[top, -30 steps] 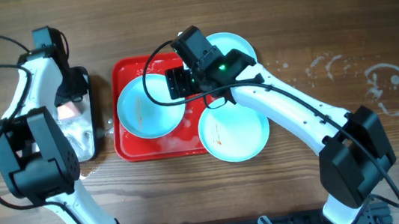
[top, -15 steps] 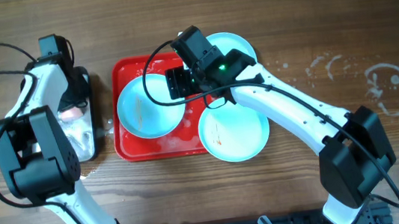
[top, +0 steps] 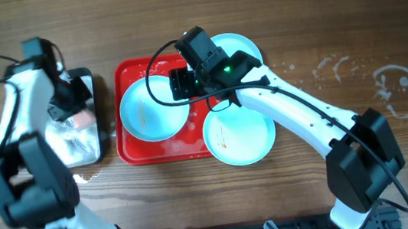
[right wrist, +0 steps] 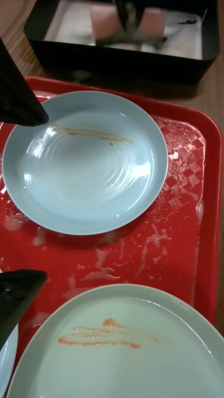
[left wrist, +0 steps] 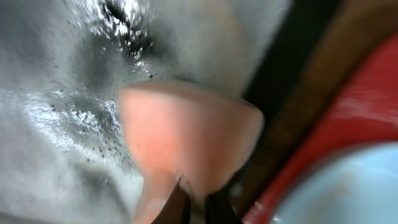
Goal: Clean dirty plates on tray and stack at the side
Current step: 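Grasp the orange sponge with the left gripper, then carry the sponge with the left gripper to the plate held by right, then scrub the plate held by the right gripper with the left-held sponge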
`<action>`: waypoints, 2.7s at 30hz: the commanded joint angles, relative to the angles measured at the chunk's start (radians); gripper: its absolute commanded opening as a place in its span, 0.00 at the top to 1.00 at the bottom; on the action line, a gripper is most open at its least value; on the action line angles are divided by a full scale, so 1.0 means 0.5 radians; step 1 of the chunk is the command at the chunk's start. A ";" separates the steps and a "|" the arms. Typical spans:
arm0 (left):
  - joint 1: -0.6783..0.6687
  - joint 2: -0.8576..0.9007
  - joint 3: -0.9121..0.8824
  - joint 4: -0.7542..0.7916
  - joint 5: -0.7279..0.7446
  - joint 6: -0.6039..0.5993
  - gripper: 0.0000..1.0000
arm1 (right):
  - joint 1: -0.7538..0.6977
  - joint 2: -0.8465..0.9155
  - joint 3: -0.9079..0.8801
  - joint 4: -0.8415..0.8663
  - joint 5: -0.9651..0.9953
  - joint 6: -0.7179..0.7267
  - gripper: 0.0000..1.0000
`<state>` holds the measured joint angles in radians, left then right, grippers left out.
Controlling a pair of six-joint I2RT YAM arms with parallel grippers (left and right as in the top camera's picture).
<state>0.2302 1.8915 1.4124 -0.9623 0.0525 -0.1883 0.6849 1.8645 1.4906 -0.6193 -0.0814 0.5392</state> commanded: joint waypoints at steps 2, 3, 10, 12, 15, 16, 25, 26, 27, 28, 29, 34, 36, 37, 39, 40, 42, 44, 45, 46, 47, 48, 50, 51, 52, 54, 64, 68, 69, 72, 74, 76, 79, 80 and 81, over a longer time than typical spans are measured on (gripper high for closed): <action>0.166 -0.353 0.071 -0.077 0.591 0.124 0.96 | 0.004 0.124 -0.024 0.020 -0.090 0.081 0.28; 0.191 -0.366 0.071 -0.100 0.704 0.159 0.96 | 0.004 0.147 -0.024 0.030 -0.126 0.085 0.28; 0.214 -0.367 0.070 -0.220 1.209 0.352 0.96 | -0.017 0.272 -0.024 0.051 -0.179 0.181 0.43; 0.203 -0.367 0.070 -0.225 1.271 0.378 0.96 | -0.032 0.314 -0.024 0.066 -0.206 0.186 0.49; 0.175 -0.367 0.068 -0.250 1.262 0.423 0.96 | -0.046 0.360 -0.024 0.118 -0.208 0.179 0.52; 0.164 -0.367 0.066 -0.256 1.262 0.423 0.96 | -0.045 0.375 -0.024 0.137 -0.202 0.179 0.52; -0.039 -0.365 0.063 -0.253 1.051 0.473 0.96 | -0.043 0.536 -0.024 0.254 -0.263 0.188 0.63; -0.056 -0.365 0.063 -0.248 1.026 0.472 0.96 | -0.043 0.551 -0.024 0.259 -0.262 0.209 0.65; -0.073 -0.365 0.063 -0.240 1.000 0.466 0.96 | -0.043 0.573 -0.024 0.260 -0.261 0.240 0.67; -0.084 -0.364 0.063 -0.233 0.990 0.466 0.96 | -0.043 0.580 -0.024 0.259 -0.262 0.249 0.70; -0.092 -0.361 0.063 -0.223 0.990 0.465 0.96 | -0.043 0.597 -0.024 0.259 -0.244 0.286 0.73; -0.113 -0.353 0.024 -0.140 0.990 0.450 0.96 | -0.045 0.610 -0.024 0.255 -0.189 0.349 0.74; -0.124 -0.323 0.023 -0.119 0.990 0.450 0.96 | -0.044 0.626 -0.024 0.256 -0.185 0.397 0.84; -0.140 -0.304 0.023 -0.118 0.990 0.451 0.96 | -0.043 0.642 -0.024 0.256 -0.186 0.455 0.91; -0.188 -0.249 0.023 -0.117 0.951 0.450 0.96 | -0.043 0.681 -0.024 0.259 -0.218 0.513 0.96; -0.216 -0.224 0.023 -0.115 0.923 0.450 0.96 | -0.043 0.697 -0.024 0.270 -0.249 0.514 0.96; -0.305 -0.161 0.023 -0.081 0.780 0.365 0.96 | -0.043 0.698 -0.024 0.280 -0.262 0.514 0.96; -0.383 -0.120 0.023 -0.066 0.612 0.304 0.96 | -0.043 0.698 -0.024 0.283 -0.261 0.533 0.96; -0.438 -0.096 0.023 -0.056 0.529 0.282 0.96 | -0.043 0.698 -0.024 0.283 -0.261 0.544 0.96; -0.481 -0.079 0.023 -0.039 0.467 0.253 0.96 | -0.043 0.698 -0.024 0.290 -0.261 0.545 0.96; -0.527 -0.058 0.023 -0.016 0.400 0.230 0.96 | -0.043 0.698 -0.024 0.294 -0.262 0.545 0.96; -0.597 -0.025 0.023 0.020 0.294 0.183 0.96 | -0.043 0.698 -0.024 0.296 -0.262 0.545 0.96; -0.704 0.037 0.023 0.073 0.125 0.127 0.96 | -0.043 0.698 -0.024 0.295 -0.263 0.546 0.96; -0.749 0.069 0.023 0.095 0.055 0.124 0.96 | -0.043 0.698 -0.024 0.295 -0.263 0.546 0.96; -0.794 0.110 0.023 0.121 -0.052 0.084 0.96 | -0.043 0.698 -0.024 0.295 -0.263 0.551 0.96; -0.855 0.200 0.023 0.166 -0.237 0.013 0.96 | -0.043 0.698 -0.024 0.296 -0.262 0.551 0.96; -0.785 0.391 0.023 0.179 -0.033 0.054 0.96 | -0.043 0.698 -0.024 0.304 -0.264 0.550 0.96; -0.679 0.391 0.023 0.121 -0.050 0.046 0.96 | -0.043 0.702 -0.024 0.303 -0.263 0.549 0.96; -0.638 0.391 0.023 0.125 -0.085 0.040 0.96 | -0.043 0.703 -0.024 0.304 -0.263 0.550 0.96; -0.528 0.391 0.024 0.130 -0.483 -0.195 0.96 | -0.043 0.703 -0.024 0.302 -0.263 0.549 0.95; -0.515 0.391 0.024 0.179 -0.539 -0.210 0.96 | -0.043 0.703 -0.024 0.303 -0.264 0.551 0.96; -0.538 0.391 0.024 0.225 -0.445 -0.208 0.96 | -0.043 0.703 -0.024 0.303 -0.269 0.550 0.96; -0.632 0.394 0.024 0.341 -0.140 -0.141 0.96 | -0.043 0.703 -0.024 0.304 -0.278 0.549 0.96; -0.690 0.397 0.024 0.446 0.063 -0.032 0.96 | -0.043 0.703 -0.024 0.304 -0.278 0.547 0.96; -0.737 0.400 0.024 0.532 0.171 0.031 0.96 | -0.043 0.703 -0.024 0.304 -0.278 0.545 0.96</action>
<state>-0.0860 2.0464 1.4319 -0.7967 -0.0093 -0.2516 0.6659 2.1742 1.4876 -0.4507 -0.2245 0.8154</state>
